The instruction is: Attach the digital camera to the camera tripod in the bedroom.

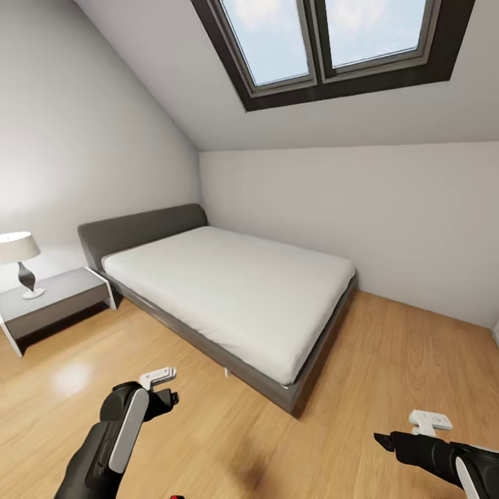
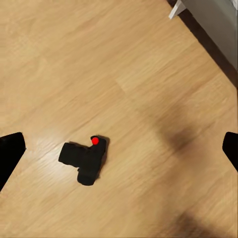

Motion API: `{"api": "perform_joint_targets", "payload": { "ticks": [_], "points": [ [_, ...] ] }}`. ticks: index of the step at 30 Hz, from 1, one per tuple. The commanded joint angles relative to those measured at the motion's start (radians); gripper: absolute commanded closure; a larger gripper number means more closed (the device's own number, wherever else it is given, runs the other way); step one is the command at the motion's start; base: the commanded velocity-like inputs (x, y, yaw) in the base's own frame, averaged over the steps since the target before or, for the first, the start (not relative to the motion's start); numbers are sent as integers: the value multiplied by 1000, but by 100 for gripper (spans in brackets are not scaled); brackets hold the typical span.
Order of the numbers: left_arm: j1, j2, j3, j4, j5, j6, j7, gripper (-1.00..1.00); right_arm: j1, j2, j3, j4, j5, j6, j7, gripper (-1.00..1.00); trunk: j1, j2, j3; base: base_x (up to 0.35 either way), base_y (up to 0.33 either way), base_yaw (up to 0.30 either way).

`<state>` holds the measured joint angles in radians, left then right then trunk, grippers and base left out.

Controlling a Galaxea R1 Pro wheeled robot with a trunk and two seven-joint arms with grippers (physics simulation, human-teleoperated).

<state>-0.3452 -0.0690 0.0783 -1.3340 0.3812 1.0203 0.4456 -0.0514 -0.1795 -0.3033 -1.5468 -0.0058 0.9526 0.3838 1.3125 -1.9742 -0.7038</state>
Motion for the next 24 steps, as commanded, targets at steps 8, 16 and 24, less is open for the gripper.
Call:
{"api": "perform_joint_targets", "payload": {
  "ticks": [8, 16, 24],
  "points": [
    [-1, -4, 1, 23, -75, -46, 21, -100, -1, 0, 1, -1, -5, 5, 5, -100, 31, -57, -26, 0, 0, 0],
    [0, -5, 3, 46, -87, -68, 23, -100, -1, -1, -10, -1, -9, 5, 6, -100, 61, -113, -51, 0, 0, 0],
    [-1, -6, 3, 48, -88, -70, 23, -100, -1, -4, -12, -1, -10, 5, 40, -100, 92, -169, -76, 0, 0, 0]
  ]
}}
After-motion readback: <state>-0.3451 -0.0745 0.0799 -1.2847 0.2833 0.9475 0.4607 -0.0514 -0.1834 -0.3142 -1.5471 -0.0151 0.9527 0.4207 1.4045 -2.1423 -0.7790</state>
